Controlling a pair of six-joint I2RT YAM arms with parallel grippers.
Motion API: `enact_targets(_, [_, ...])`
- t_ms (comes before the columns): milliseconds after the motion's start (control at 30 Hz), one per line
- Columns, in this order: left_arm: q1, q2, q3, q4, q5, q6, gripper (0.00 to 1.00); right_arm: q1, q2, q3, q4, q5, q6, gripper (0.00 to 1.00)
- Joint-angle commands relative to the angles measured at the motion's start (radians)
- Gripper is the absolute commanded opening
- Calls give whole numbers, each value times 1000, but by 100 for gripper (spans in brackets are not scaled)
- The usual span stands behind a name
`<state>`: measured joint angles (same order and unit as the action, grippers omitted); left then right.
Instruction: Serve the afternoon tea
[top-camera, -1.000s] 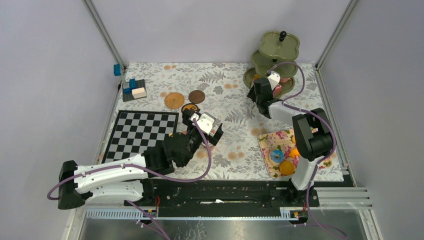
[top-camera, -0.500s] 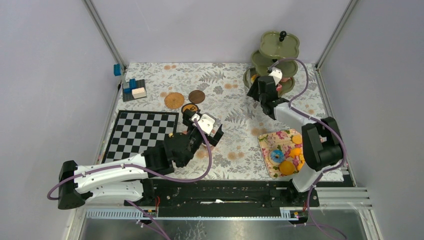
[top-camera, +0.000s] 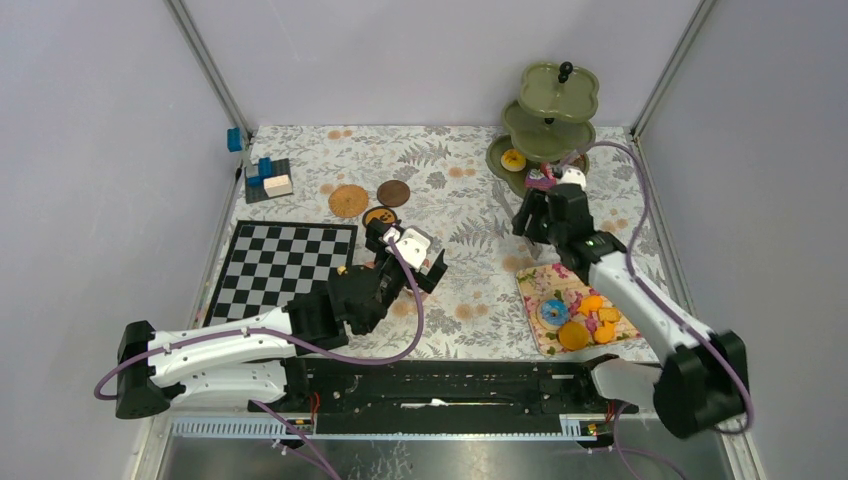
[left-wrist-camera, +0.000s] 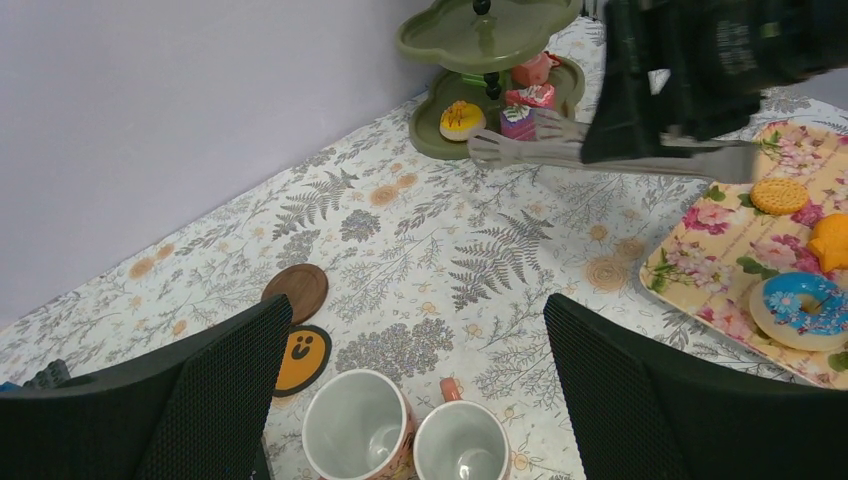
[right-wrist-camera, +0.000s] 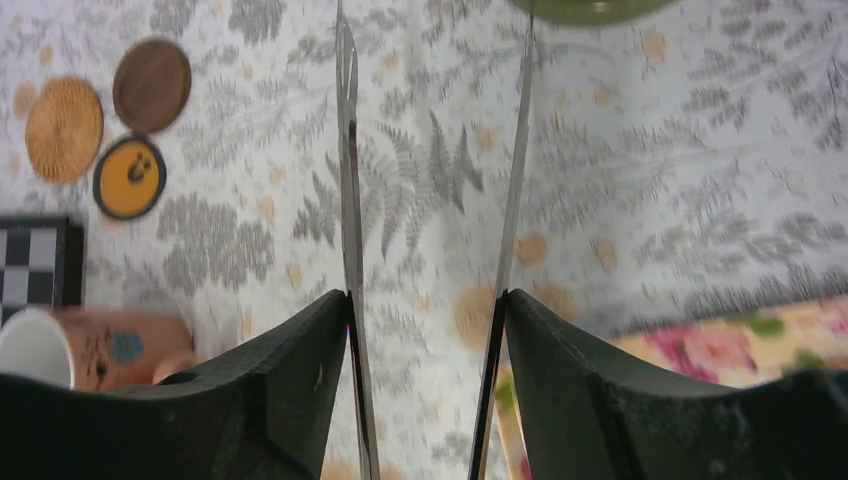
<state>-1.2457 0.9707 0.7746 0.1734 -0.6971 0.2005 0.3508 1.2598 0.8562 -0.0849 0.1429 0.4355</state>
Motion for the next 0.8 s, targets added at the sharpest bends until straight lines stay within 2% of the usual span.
enact_targets(0, [2,-12,37,18,9,-15,99,5,-210,-27,-283,-66,-23,65])
enact_targets(200, [2,-19,41,10,22,-24,99,5,-522,-19,-647,-39,107,65])
enact_targets(400, [2,-20,44,4,24,-29,99,6,-694,50,-982,-28,266,65])
enact_targets(600, [2,-8,43,6,30,-30,99,6,-712,133,-1226,17,277,65])
enact_targets(767, [2,16,39,14,33,-29,99,6,-627,164,-1293,-6,200,65])
